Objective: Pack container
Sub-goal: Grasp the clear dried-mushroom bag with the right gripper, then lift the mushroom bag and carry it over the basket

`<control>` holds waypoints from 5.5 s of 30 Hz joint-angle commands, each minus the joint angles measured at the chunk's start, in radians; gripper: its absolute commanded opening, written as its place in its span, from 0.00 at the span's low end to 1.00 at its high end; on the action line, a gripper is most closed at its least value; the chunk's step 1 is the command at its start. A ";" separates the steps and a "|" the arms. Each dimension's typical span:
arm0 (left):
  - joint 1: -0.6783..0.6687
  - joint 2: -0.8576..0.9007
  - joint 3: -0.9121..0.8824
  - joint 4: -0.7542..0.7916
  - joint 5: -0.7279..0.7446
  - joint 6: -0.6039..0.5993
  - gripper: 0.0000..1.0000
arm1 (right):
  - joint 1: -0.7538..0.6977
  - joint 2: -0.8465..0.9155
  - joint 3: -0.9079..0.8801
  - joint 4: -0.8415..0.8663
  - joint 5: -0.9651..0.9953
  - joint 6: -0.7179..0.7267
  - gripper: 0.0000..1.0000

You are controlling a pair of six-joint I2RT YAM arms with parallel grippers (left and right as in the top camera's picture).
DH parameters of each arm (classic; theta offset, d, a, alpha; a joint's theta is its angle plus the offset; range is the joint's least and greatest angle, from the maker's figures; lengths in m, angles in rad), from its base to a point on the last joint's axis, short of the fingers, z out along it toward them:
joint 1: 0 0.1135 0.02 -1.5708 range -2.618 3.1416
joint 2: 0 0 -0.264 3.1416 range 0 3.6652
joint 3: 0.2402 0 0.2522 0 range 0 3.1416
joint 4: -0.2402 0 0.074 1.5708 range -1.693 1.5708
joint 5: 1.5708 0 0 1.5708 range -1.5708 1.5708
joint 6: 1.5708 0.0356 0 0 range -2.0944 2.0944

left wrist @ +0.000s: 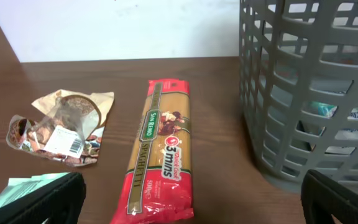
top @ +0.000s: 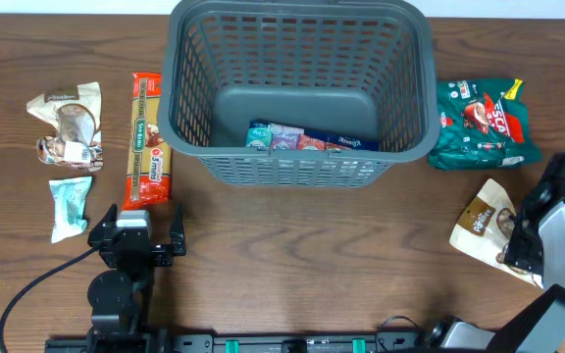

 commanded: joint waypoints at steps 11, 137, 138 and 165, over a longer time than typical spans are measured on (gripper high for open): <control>-0.004 -0.007 -0.016 -0.029 -0.008 0.005 0.99 | -0.010 0.026 -0.006 0.048 0.042 -0.014 0.85; -0.004 -0.007 -0.016 -0.029 -0.008 0.005 0.99 | 0.904 0.063 0.995 -0.410 -0.206 -1.188 0.01; -0.004 -0.007 -0.016 -0.029 -0.008 0.005 0.99 | 0.927 0.078 0.995 -0.413 -0.206 -1.194 0.01; -0.004 -0.007 -0.016 -0.029 -0.008 0.005 0.99 | 0.953 0.247 0.995 -0.381 -0.278 -1.287 0.01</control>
